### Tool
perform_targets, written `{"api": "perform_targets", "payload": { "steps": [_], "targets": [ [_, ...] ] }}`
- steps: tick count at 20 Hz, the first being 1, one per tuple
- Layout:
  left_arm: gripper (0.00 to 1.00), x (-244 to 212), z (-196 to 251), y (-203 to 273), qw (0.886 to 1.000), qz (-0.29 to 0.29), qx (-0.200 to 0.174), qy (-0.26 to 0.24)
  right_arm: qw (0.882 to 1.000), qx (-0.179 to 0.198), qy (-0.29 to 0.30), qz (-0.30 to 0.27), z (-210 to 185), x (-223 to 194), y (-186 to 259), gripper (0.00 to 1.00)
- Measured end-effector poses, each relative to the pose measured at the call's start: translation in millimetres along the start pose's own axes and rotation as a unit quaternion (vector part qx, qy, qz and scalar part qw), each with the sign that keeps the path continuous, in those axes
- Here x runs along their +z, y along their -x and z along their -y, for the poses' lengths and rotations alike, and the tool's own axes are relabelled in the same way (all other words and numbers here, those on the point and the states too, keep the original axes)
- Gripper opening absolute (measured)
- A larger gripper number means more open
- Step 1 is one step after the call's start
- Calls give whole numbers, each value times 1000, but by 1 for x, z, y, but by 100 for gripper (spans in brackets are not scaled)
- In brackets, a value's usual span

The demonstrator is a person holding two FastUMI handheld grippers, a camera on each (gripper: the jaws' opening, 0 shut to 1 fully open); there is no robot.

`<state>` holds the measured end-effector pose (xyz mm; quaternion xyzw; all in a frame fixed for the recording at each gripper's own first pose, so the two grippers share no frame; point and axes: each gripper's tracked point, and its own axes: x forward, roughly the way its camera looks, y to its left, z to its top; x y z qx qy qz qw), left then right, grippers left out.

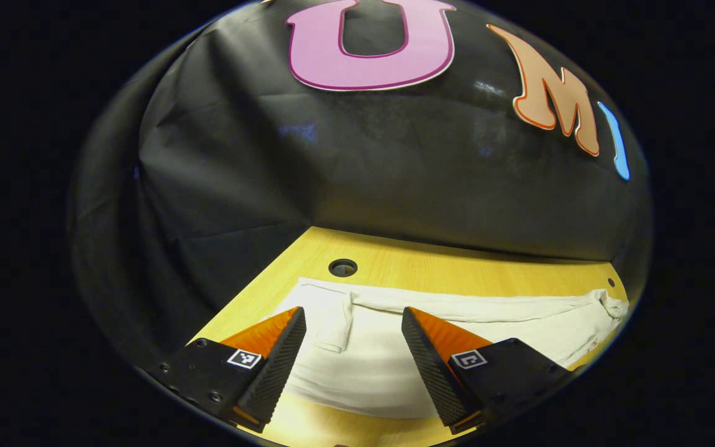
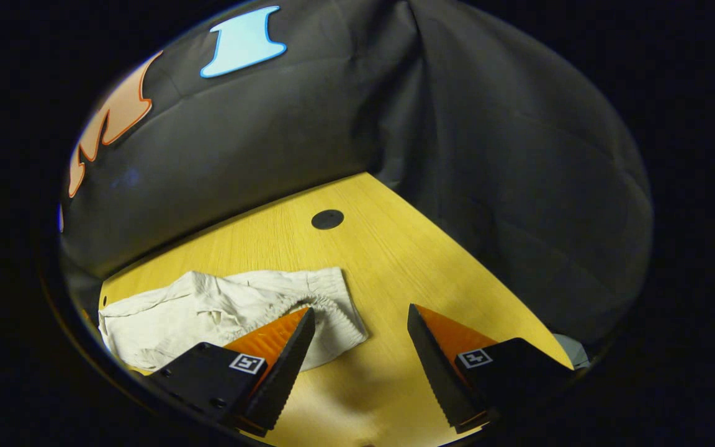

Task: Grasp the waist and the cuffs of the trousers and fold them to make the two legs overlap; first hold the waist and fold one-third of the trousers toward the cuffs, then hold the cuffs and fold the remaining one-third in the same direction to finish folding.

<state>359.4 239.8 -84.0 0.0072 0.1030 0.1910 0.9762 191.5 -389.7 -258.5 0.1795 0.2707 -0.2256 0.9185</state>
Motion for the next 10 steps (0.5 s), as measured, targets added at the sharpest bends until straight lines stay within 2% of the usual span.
{"api": "perform_targets", "payload": {
  "steps": [2, 3, 6, 8, 9, 10],
  "targets": [
    [95, 0, 1, 2, 1000, -3, -6, -5, 1000, 19, -21, -6, -6, -2, -1, 97],
    [95, 0, 2, 3, 1000, -3, -9, -5, 999, 34, -42, -9, -11, -4, -1, 93],
    [95, -1, 1, 2, 1000, -1, -18, -2, 994, 60, -85, -17, -21, -7, -4, 92],
    [95, 1, 3, 6, 999, 2, -30, 11, 991, 82, -106, -15, -29, -4, -4, 95],
    [95, 4, 3, 6, 999, 8, -37, 20, 990, 90, -112, -17, -33, -4, -5, 94],
    [95, 8, 2, 8, 999, 15, -42, 27, 989, 95, -114, -19, -35, -5, -6, 84]
  ]
}}
